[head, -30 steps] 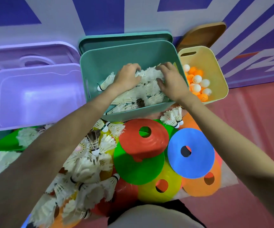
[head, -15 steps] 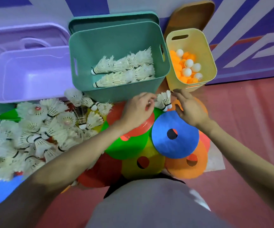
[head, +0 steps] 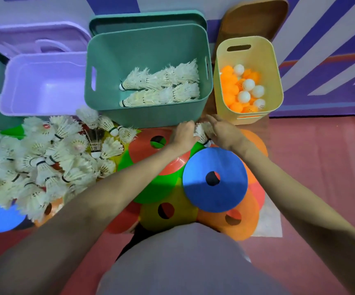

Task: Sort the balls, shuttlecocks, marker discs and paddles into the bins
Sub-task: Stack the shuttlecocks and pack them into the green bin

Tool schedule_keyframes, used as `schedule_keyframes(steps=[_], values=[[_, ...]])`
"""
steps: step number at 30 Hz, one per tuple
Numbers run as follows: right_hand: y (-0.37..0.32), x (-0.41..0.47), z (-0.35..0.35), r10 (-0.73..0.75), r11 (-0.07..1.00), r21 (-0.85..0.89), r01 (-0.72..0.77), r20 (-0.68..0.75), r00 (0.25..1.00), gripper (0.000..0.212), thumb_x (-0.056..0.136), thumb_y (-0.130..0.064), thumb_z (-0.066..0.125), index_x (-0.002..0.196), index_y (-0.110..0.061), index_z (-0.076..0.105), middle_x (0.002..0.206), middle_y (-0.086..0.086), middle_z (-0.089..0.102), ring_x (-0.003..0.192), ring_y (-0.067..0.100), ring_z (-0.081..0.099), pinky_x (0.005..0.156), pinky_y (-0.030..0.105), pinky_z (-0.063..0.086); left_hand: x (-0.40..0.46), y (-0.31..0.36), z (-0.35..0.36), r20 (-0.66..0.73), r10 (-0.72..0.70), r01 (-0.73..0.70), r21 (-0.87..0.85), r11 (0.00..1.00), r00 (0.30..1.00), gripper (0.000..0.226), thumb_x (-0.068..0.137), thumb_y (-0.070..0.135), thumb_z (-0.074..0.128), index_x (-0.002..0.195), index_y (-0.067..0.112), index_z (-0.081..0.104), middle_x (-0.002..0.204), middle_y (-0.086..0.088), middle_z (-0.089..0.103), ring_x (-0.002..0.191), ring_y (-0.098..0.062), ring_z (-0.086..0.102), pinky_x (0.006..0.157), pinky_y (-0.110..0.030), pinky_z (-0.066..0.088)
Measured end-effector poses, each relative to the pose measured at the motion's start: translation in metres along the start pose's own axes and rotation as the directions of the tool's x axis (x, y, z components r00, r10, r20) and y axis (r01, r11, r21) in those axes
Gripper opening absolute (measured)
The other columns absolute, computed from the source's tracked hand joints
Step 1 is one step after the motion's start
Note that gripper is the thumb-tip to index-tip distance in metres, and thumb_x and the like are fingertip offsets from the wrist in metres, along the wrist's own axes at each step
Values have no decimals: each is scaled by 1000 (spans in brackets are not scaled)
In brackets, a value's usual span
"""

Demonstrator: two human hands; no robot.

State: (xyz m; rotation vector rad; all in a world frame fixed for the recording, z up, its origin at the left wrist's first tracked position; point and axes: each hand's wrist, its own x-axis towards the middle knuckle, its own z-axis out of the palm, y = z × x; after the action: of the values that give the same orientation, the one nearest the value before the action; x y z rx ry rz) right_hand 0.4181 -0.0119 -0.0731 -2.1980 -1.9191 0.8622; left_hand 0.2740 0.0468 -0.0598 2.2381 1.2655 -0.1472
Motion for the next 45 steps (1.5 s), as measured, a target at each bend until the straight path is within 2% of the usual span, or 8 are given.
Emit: schedule_keyframes(steps=[8,13,17,21,26,34,41,45], values=[[6,-7,-4,10,996,-84,-16,-65,998,36,81,-3,61,116,1,52,112,23,49,95,43,57,77,45,45,-4,0,11,-68,-40,39,-23,999,997,10,86,16,68,96,13,68,105,-10,69,101,-33,62,78,-39,50],[2,-21,0,-11,1000,-4,10,-213,977,26,95,-17,53,93,7,62,102,27,51,82,42,57,66,44,42,-39,1,1,-376,50,-104,-124,987,925,5,80,15,73,84,15,70,97,-5,64,93,-27,57,79,-33,43],[-10,-34,1,-61,998,7,68,-376,925,9,87,-1,54,86,5,61,94,24,50,75,42,56,59,47,48,-70,-12,-14,-538,77,-204,-180,962,839,5,76,19,77,76,19,73,119,-11,54,110,-25,49,96,-30,37],[-39,-52,0,-116,982,76,175,-493,862,10,82,5,55,88,2,63,89,18,49,76,34,52,56,39,42,-101,-32,-26,-502,-13,-219,-400,890,865,7,77,14,78,79,14,71,140,-11,45,123,-17,50,103,-22,38],[-83,-76,6,-136,948,155,279,-596,791,17,87,3,52,99,-2,64,90,13,49,75,28,52,60,41,45,-139,-66,-34,-549,-130,-223,-528,819,825,8,74,23,71,79,19,66,125,-1,52,117,2,48,96,-45,48],[-185,-105,6,-216,859,164,484,-742,635,17,89,8,55,101,3,66,91,15,50,82,20,50,69,28,42,-195,-125,-58,-509,-159,-175,-547,819,846,62,74,14,80,125,12,46,120,7,50,101,-5,49,80,-16,44],[-256,-99,20,-507,789,35,613,-526,683,24,85,10,55,104,2,66,93,15,52,86,29,53,70,38,46,-229,-168,-85,-496,-81,-210,-502,839,865,68,76,14,77,134,13,42,127,-1,58,116,-16,57,97,-40,49],[-285,-89,32,-557,787,44,615,-378,739,29,79,12,55,102,-3,66,96,10,52,89,23,52,68,39,47,-245,-189,-102,-512,-63,-244,-510,825,857,68,74,12,79,132,18,44,121,9,57,108,-7,60,92,-30,51]])
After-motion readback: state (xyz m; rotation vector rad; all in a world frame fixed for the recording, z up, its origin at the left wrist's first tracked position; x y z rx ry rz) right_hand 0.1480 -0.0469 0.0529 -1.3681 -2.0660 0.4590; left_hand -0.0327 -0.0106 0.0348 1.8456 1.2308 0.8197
